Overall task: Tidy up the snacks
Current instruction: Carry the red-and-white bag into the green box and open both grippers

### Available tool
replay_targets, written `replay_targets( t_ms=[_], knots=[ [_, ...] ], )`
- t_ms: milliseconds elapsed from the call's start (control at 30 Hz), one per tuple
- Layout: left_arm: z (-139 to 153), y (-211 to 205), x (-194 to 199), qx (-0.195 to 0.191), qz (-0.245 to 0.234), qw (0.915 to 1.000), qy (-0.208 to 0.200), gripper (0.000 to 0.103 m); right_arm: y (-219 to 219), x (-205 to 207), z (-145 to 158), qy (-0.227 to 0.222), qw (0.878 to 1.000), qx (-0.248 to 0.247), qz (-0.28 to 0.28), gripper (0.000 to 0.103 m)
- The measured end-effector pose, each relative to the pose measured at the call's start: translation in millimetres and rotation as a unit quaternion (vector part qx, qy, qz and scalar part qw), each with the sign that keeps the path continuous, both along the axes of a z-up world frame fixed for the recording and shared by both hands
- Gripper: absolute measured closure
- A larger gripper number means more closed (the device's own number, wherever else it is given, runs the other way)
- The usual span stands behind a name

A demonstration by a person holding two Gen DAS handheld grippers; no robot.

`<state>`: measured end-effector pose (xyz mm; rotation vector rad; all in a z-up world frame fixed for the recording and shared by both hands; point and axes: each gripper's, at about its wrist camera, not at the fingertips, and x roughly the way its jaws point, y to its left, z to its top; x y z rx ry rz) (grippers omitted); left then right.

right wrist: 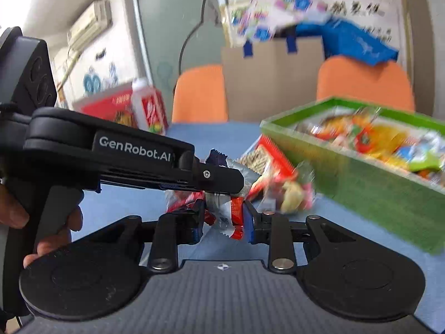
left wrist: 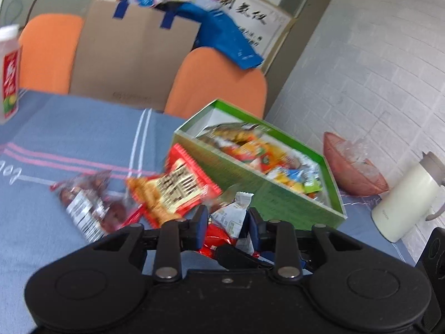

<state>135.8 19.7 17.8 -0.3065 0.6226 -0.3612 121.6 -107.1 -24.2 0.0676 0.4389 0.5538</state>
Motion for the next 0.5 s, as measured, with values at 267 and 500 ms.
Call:
replay_targets(
  t_ms=[267,500],
  knots=[
    [24.7,-57.1,33.1,0.01,-0.053,0.998,-0.033,0.019,-48.6,12.0,19.2,-0.044,0.997,0.022,-0.063,0.052],
    [23.9,-99.3,77.3,0.014,-0.089,0.9957,-0.024,0.019,-84.9,40.2,15.3,-0.053,0.992,0.031,-0.112,0.052]
  ],
)
